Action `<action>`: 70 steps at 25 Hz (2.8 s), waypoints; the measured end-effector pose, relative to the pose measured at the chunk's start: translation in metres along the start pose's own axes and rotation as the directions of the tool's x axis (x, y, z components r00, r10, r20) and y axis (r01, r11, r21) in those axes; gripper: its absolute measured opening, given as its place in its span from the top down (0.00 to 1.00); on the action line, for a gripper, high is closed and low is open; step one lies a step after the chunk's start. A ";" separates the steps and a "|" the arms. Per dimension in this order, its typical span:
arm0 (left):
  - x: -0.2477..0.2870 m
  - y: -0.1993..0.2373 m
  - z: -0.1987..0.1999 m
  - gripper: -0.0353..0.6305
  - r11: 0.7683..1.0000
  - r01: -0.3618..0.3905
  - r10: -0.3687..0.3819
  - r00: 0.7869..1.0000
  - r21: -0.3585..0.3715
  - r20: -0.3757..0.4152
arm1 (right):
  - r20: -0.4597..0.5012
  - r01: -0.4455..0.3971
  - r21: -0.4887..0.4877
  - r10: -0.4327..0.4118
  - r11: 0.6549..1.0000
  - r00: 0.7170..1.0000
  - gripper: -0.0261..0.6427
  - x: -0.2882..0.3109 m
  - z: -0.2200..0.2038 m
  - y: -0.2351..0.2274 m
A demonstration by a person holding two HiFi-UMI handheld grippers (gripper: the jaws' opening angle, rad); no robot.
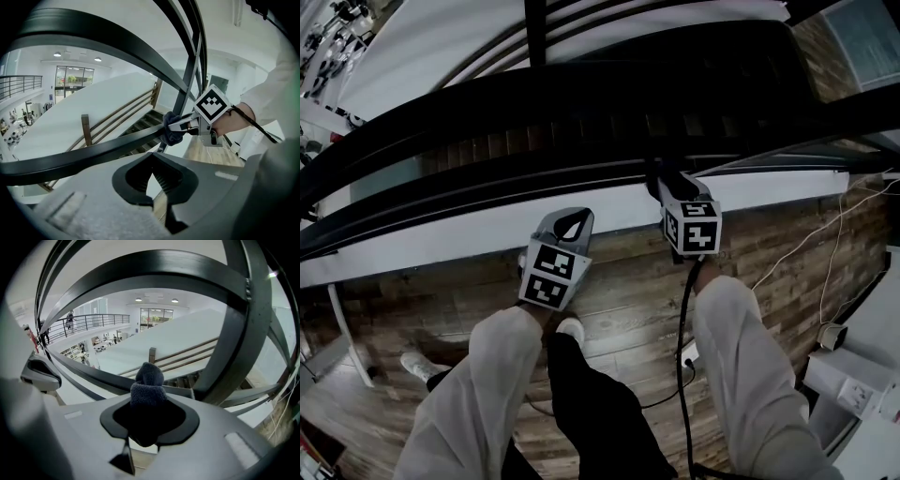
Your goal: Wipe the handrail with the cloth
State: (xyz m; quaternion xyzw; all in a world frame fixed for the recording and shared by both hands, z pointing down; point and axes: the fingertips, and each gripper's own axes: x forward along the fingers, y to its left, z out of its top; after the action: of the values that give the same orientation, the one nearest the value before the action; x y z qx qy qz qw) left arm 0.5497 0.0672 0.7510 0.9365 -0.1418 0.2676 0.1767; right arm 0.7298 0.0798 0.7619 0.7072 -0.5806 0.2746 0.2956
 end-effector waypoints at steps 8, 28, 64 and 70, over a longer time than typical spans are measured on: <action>-0.002 -0.003 0.003 0.95 1.000 -0.006 0.006 1.000 -0.003 -0.003 | -0.096 0.167 0.080 -0.159 0.983 0.983 0.80 0.000 -0.030 -0.080; -0.060 -0.003 0.013 0.95 1.000 0.012 -0.012 1.000 0.011 0.004 | -0.020 0.131 0.139 -0.129 0.982 0.991 0.81 -0.060 -0.006 0.003; -0.580 0.288 -0.035 0.95 0.803 -0.502 0.546 0.836 -0.320 0.058 | -0.002 -0.431 -0.231 0.443 0.872 0.896 0.81 -0.188 0.223 0.633; -0.664 0.344 -0.096 0.95 0.739 -0.564 0.618 0.785 -0.368 0.038 | -0.035 -0.514 -0.292 0.528 0.807 0.849 0.81 -0.180 0.228 0.760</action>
State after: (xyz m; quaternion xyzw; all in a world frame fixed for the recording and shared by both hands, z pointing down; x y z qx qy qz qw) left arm -0.1598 -0.0890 0.5493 0.8159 -0.4895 0.2066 0.2282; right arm -0.0385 -0.0845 0.5512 0.4760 -0.7928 0.2399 0.2954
